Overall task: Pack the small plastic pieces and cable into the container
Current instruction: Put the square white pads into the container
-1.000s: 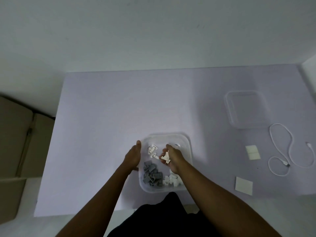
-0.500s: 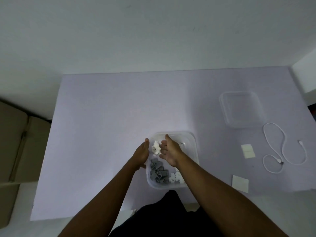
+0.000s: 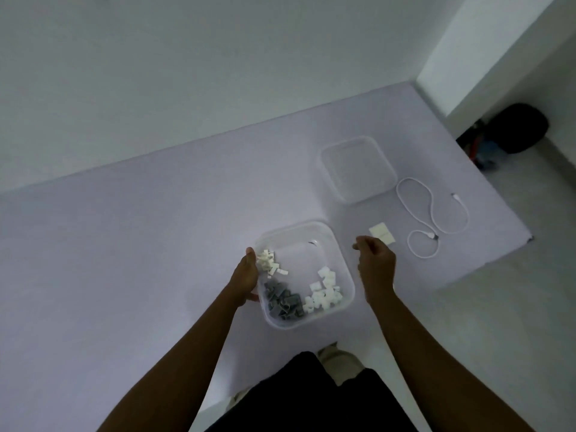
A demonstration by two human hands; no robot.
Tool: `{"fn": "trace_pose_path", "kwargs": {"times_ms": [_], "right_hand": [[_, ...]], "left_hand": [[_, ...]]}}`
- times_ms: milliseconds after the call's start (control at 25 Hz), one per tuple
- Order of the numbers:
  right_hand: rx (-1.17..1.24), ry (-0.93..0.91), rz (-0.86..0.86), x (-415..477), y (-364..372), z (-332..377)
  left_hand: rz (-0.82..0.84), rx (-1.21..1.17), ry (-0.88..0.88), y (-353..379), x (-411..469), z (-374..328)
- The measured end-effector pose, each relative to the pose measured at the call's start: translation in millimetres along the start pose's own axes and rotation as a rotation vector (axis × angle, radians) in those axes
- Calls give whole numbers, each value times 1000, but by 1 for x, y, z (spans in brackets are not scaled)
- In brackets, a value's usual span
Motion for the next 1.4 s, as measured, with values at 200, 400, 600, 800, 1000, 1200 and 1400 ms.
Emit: {"fn": "trace_pose_path", "kwargs": {"times_ms": [200, 400, 600, 800, 1000, 1200, 1400], "right_hand": [[-748, 6, 196, 36, -51, -93], [-879, -85, 278, 49, -64, -109], [-848, -10, 325, 91, -84, -102], [-839, 48, 336, 119, -108, -111], [-524, 168, 268, 157, -133, -108], [-194, 282, 268, 181, -149, -96], [-126, 266, 323, 195, -136, -69]], "left_hand": [[-472, 416, 139, 24, -10, -46], [-534, 699, 681, 91, -26, -120], [-267, 893, 829, 203, -4, -148], [-116, 1106, 712, 284, 37, -133], [-112, 1160, 582, 326, 85, -126], [-108, 1083, 476, 330, 104, -122], [-39, 976, 432, 328, 111, -120]]}}
Point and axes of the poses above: each hand's wrist, its own x-axis towards the middle knuckle, its own y-axis out of the palm, z = x × y, the point moved 6 cm from there along x, towards the middle knuckle, and after that the axes turned 6 degrees about y, right-handed, at the moved point
